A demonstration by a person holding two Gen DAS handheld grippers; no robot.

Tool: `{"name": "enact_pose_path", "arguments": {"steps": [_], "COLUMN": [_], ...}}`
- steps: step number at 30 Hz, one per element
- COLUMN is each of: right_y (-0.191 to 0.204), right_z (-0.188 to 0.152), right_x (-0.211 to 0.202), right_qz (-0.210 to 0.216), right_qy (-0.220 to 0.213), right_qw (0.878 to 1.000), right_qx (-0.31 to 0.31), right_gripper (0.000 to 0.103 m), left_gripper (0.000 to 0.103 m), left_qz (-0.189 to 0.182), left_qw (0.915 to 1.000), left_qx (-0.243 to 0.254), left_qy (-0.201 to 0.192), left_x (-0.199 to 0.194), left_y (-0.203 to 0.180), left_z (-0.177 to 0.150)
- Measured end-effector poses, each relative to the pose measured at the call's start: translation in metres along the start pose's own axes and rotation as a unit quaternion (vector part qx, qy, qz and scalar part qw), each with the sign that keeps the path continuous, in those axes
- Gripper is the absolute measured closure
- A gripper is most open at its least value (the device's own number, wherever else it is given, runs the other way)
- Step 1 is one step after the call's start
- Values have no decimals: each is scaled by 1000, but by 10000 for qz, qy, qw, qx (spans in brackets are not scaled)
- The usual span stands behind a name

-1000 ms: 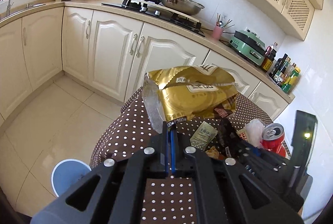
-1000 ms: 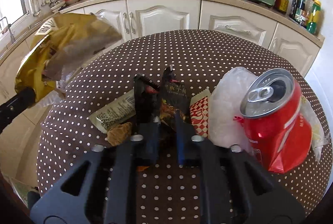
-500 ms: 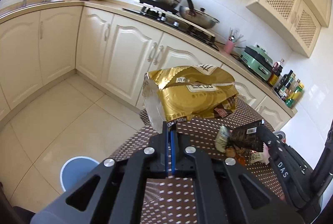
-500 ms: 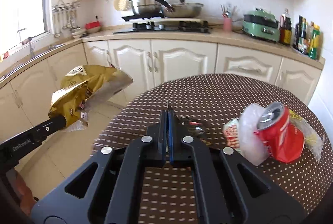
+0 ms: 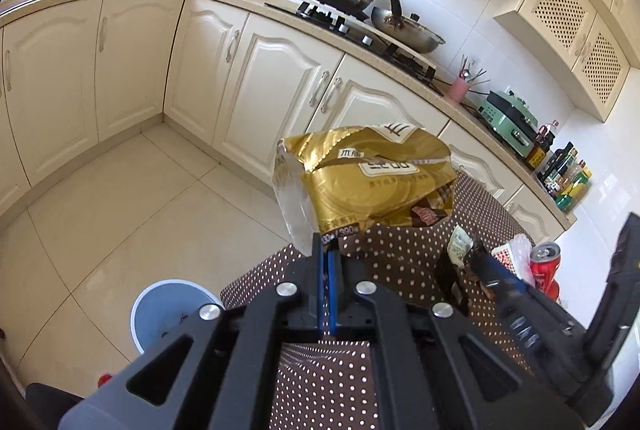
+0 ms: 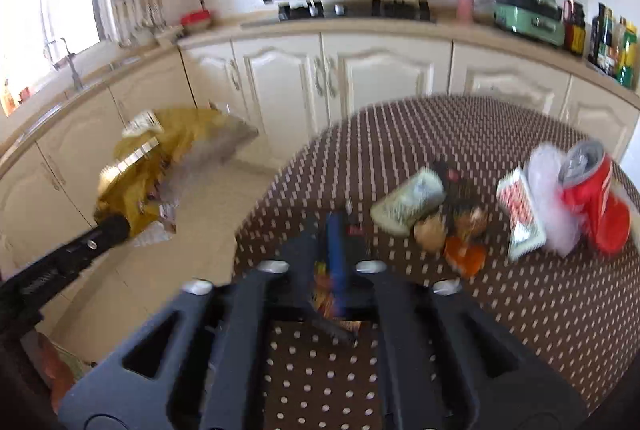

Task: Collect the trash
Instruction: 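Carry the gold bag and small wrapper toward the blue bucket with both tools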

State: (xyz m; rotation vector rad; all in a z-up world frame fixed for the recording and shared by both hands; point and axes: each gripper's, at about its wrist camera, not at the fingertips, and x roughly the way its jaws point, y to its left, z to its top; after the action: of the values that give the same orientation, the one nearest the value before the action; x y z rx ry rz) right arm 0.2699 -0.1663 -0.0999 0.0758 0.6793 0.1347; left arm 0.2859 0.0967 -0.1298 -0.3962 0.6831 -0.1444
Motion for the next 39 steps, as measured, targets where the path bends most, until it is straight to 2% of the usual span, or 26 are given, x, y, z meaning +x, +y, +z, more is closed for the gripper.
{"name": "enact_pose_path", "arguments": {"steps": [1,5,6,7,8,9,12,16,24,27,31,36,39], "right_y": [2,9,8,6,2,1,3,17,75,106,138,168,177], "right_z": [-3,-11,-12,-13,-13,-13,-13,-13,-4,-6,-15,-41,-60], "right_x": [2,14,19,21,23,23,20,7,7,18,39,91,123], "right_qz": [-8,-256,-349,-340,-209,-261,-246,49,849,1233,1490,1689,1723], "right_qy": [43,236,293,336,400,392,327,6,-124,-18,207,783,1145], "right_qw": [10000,9993,9989,9988,9990,9989,9991,9998,9948,9899,9850,9778,9736], "right_qx": [-4,-116,-117,-101,-3,17,-93,-204,-551,-699,-851,-956,-959], "right_gripper": [32,32,40,78,86,91,97,99,100,100,101,101,101], "left_gripper": [101,101,101,101,101,101,101,101,101,101,101,101,101], "left_qz": [5,7,6,14,20,10,7,60,391,586,903,1218,1317], "left_qw": [10000,9999,9999,9999,9999,9999,9999,9999,9979,9961,9915,9817,9775], "left_qx": [12,7,10,19,18,9,-19,-128,-510,-655,-856,-1125,-1200], "left_qy": [19,104,121,123,128,143,136,84,51,106,369,939,1130], "left_x": [1,4,5,6,7,7,7,4,-3,-3,8,42,59], "left_y": [0,2,3,3,4,4,7,17,69,94,128,169,184], "left_z": [-2,-6,-6,-7,-8,-8,-9,-7,-5,-7,-15,-35,-45]}}
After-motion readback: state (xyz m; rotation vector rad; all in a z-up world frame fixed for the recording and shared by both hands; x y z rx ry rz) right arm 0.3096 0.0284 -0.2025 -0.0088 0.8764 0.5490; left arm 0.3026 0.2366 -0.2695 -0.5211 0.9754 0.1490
